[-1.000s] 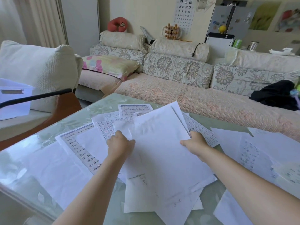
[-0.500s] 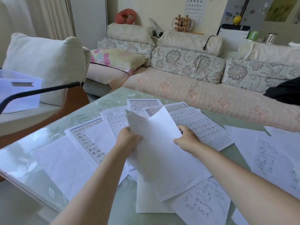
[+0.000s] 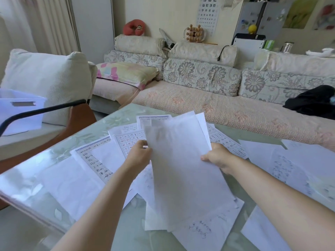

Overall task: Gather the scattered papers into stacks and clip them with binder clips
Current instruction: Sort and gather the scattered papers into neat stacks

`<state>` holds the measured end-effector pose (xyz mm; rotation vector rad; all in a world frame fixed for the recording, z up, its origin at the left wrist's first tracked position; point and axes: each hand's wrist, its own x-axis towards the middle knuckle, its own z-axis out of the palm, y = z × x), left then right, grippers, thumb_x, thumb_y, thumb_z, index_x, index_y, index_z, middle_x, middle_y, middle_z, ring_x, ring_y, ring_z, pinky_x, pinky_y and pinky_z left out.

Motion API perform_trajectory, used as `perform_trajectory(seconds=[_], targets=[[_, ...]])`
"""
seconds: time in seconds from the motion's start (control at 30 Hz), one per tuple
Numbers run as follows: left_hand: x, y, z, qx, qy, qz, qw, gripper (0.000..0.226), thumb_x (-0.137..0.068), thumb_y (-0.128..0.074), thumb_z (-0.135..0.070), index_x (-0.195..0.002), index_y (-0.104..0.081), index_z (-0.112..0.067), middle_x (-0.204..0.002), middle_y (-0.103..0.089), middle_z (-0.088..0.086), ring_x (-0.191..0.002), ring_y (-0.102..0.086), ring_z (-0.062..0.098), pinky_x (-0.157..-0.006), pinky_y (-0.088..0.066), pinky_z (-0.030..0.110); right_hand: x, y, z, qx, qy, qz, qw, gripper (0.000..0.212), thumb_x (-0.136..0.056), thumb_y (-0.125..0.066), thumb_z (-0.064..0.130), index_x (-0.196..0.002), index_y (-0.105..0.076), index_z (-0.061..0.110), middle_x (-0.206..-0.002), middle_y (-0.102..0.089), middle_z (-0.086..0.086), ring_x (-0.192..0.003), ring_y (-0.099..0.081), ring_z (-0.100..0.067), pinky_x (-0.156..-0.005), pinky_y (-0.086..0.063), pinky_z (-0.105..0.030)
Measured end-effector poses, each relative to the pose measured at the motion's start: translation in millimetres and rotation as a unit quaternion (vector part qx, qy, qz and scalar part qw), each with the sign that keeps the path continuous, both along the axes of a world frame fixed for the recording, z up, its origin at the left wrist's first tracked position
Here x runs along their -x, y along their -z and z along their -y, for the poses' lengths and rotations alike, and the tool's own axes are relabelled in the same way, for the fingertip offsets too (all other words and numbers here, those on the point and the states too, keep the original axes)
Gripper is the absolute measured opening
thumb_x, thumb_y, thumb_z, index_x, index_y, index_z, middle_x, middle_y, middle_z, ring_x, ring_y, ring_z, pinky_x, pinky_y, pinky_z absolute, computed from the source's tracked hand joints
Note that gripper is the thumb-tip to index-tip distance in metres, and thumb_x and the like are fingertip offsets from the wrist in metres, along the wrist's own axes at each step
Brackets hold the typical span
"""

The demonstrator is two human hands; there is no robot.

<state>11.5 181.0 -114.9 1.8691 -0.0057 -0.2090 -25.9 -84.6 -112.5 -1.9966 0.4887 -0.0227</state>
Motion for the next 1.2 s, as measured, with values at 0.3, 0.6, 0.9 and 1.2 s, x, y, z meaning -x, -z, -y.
perform_trajectory(seconds=[0.3,0.6,0.9,1.2], targets=[[26,3,-12,-0.505,0.107,-0.023,0.856,0.096,-0.061,-0.076,-0.066,-0.134,-0.038,-0.016,-0.134,-0.037,0.011,-0.125,-0.036,0.030,-0.092,-0.043,0.039,58,-2,28,0.126,-0.028,-0.062,0.990,0.031,-0.082,-0.045,-0.006,-0.096,-0.062,0.015,-0.085,-0.066,-0.005,-0.070,-0.062,-0.021,-0.054,-0.047,-0.022],[31,-10,-14,-0.436,0.106,-0.019,0.894,0.044,-0.072,-0.074,-0.043,-0.104,-0.062,-0.014,-0.098,-0.064,0.004,-0.092,-0.062,0.022,-0.082,-0.052,0.031,62,8,3,0.227,-0.039,-0.063,0.971,0.035,-0.085,-0.041,0.010,-0.115,-0.057,0.019,-0.111,-0.061,-0.001,-0.101,-0.057,-0.025,-0.083,-0.050,-0.030],[27,6,-22,0.238,-0.132,-0.150,0.950,0.029,-0.095,-0.058,-0.039,-0.104,-0.063,-0.012,-0.085,-0.064,0.009,-0.078,-0.062,0.028,-0.082,-0.053,0.043,48,9,-14,0.144,0.010,-0.034,0.989,0.015,-0.082,-0.051,0.002,-0.076,-0.047,0.015,-0.078,-0.051,-0.002,-0.069,-0.046,-0.020,-0.054,-0.033,-0.025],[33,2,-19,0.194,-0.014,-0.126,0.973,0.035,-0.085,-0.059,0.013,-0.110,-0.060,-0.010,-0.101,-0.069,0.014,-0.084,-0.067,0.028,-0.079,-0.056,0.040,50,11,-25,0.058,0.005,-0.020,0.998,0.024,-0.070,-0.063,0.016,-0.094,-0.061,0.013,-0.094,-0.072,-0.006,-0.078,-0.065,-0.020,-0.070,-0.053,-0.030]])
